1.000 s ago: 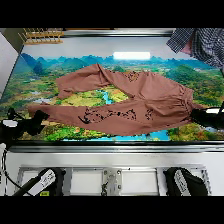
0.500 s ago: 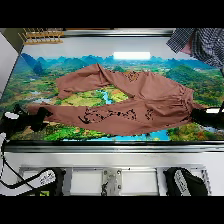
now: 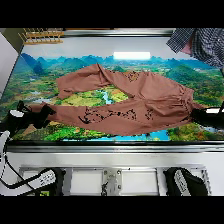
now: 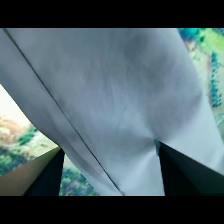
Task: Fold the clothes and pants, and hang the long-sleeved shirts on hangers.
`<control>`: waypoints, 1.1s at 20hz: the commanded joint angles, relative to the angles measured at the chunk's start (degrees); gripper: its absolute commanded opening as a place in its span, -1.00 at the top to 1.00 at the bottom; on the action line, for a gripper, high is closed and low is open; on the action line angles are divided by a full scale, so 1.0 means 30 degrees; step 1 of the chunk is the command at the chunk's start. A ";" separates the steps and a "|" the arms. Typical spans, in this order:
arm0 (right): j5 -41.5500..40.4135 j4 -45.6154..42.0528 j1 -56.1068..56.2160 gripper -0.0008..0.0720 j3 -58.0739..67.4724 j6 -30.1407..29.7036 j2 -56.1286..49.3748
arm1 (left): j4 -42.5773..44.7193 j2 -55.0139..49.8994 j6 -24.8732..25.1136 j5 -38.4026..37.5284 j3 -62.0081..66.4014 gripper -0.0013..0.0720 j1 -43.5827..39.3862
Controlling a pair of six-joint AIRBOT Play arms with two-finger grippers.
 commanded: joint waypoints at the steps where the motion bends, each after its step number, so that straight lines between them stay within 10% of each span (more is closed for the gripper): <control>1: -0.0015 -0.0007 0.0007 0.91 -0.0007 0.0000 0.0015 | 0.0000 -0.0007 0.0277 0.0015 0.0015 0.40 -0.0146; 4: -0.0022 -0.0007 0.0007 0.91 -0.0007 0.0000 0.0015 | 0.0015 0.0000 0.0415 -0.0248 0.0022 0.92 -0.0146; 10: -0.0415 -0.0364 -0.0029 0.92 0.1370 0.0160 -0.1282 | -0.0175 0.1100 0.0692 -0.0780 0.3672 0.95 -0.0160; 18: 0.0000 0.1173 0.0816 0.92 1.5657 0.1064 -0.8327 | 0.0036 -0.1778 0.1982 -0.3585 2.2462 0.95 -0.1588; 22: 0.1151 0.0117 0.0823 0.92 1.5373 0.0117 -0.8269 | 0.4561 -0.1843 0.2222 -0.8065 2.2935 0.95 -0.1916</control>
